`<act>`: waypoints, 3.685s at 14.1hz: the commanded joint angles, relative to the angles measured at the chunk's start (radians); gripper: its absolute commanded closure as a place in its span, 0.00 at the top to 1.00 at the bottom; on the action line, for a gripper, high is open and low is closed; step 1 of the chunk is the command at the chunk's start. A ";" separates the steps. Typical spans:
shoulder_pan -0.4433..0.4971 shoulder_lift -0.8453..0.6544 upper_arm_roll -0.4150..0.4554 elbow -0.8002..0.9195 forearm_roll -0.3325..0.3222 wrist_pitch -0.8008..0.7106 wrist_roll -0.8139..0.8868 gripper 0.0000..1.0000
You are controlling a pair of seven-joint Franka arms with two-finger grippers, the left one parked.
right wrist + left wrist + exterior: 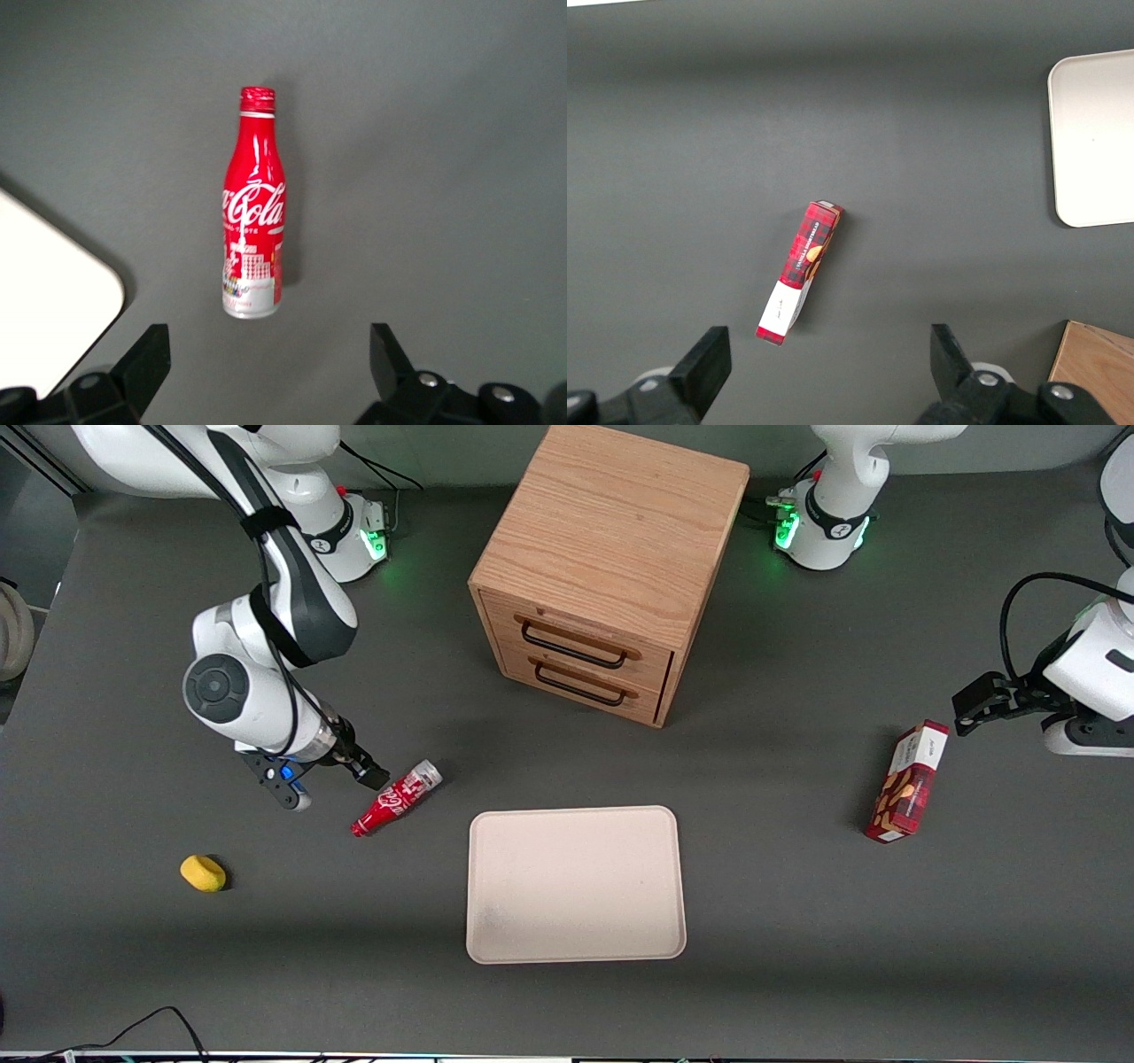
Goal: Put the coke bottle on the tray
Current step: 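Lower the open right gripper around the bottle's body and close it, then lift the gripped bottle off the table with the right gripper, then carry the bottle over the cream tray and stand it upright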
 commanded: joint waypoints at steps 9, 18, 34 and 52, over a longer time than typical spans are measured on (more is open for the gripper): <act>0.011 0.213 -0.016 -0.040 -0.027 0.296 0.092 1.00; 0.029 0.261 -0.053 -0.039 -0.048 0.353 0.092 0.87; 0.029 0.172 -0.036 0.157 -0.071 0.093 0.052 0.19; 0.161 0.454 0.079 0.851 -0.217 -0.244 -0.614 0.19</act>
